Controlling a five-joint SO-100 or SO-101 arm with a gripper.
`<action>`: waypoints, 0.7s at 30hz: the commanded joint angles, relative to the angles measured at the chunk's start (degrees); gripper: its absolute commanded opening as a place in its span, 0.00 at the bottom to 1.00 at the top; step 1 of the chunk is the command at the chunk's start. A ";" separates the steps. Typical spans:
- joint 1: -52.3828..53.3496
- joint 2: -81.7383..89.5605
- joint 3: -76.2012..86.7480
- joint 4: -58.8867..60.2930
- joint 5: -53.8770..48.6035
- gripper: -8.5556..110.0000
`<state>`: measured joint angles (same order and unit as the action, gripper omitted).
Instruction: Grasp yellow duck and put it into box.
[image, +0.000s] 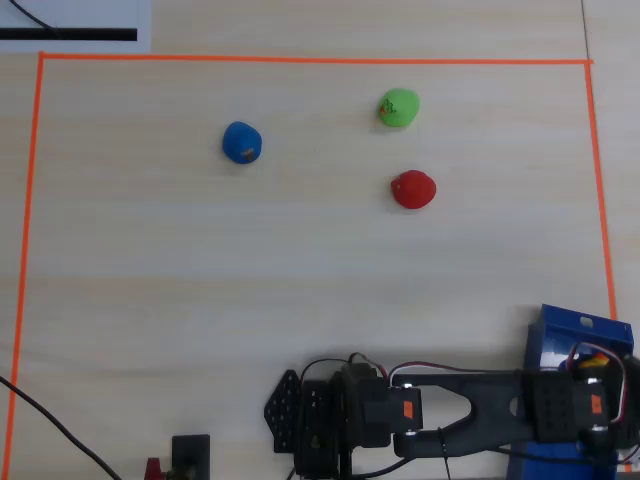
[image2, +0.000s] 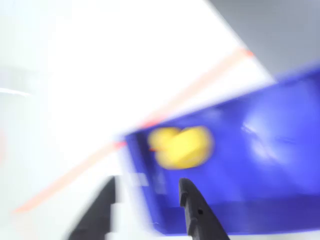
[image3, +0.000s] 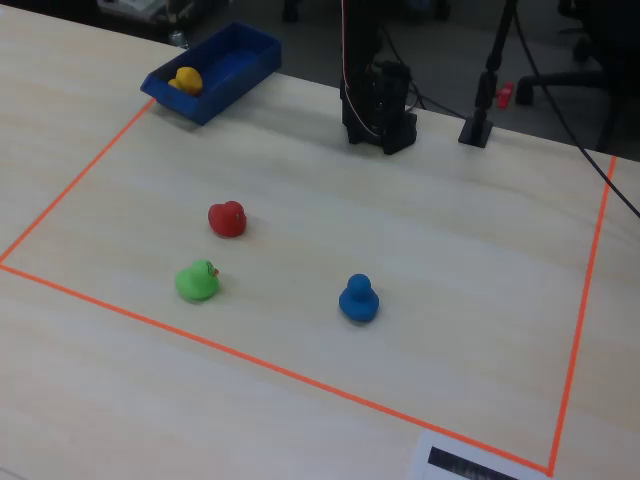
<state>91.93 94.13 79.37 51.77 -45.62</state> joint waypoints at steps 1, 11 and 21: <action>-9.58 0.44 -14.77 1.76 4.04 0.07; -43.42 21.88 0.62 9.58 -1.76 0.07; -81.12 53.26 44.82 11.25 -16.08 0.07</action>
<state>22.24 136.23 106.88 65.65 -57.66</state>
